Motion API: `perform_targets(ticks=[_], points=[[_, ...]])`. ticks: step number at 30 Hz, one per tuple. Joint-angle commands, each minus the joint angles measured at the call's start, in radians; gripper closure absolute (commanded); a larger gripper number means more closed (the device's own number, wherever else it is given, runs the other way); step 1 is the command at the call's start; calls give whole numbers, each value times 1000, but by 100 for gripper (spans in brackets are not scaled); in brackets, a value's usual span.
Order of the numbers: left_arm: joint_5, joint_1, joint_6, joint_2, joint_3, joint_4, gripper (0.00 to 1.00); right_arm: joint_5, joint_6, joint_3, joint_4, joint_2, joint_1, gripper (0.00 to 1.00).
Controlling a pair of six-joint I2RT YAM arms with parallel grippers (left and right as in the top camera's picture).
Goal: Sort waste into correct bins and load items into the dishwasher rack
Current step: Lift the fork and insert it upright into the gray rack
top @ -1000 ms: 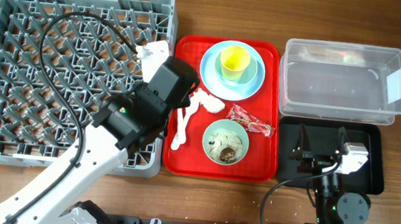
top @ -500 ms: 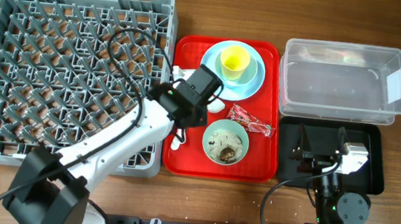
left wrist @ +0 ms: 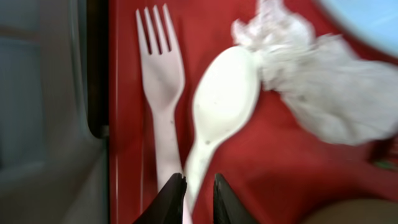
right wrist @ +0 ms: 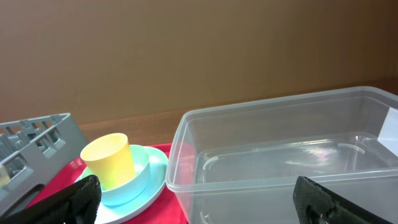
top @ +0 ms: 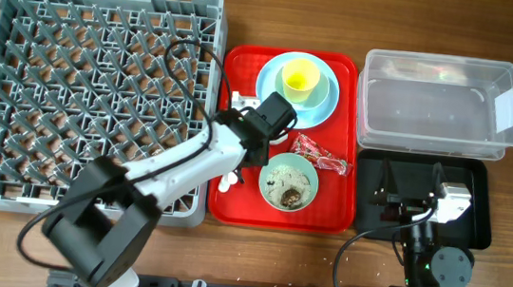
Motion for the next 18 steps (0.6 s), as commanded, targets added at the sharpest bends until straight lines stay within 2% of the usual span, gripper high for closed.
perform_targets(ticks=[1, 4, 8, 18], points=[[-46, 3, 3, 14, 0, 0, 78, 9, 5, -1, 3, -4, -2, 0], [-48, 3, -2, 24, 0, 8, 75, 9, 5, -1, 3, -4, -2, 0], [-106, 3, -64, 31, 0, 23, 73, 10, 5, -1, 3, -4, -2, 0], [-118, 3, -105, 79, -3, 22, 76, 10, 5, -1, 3, -4, -2, 0]])
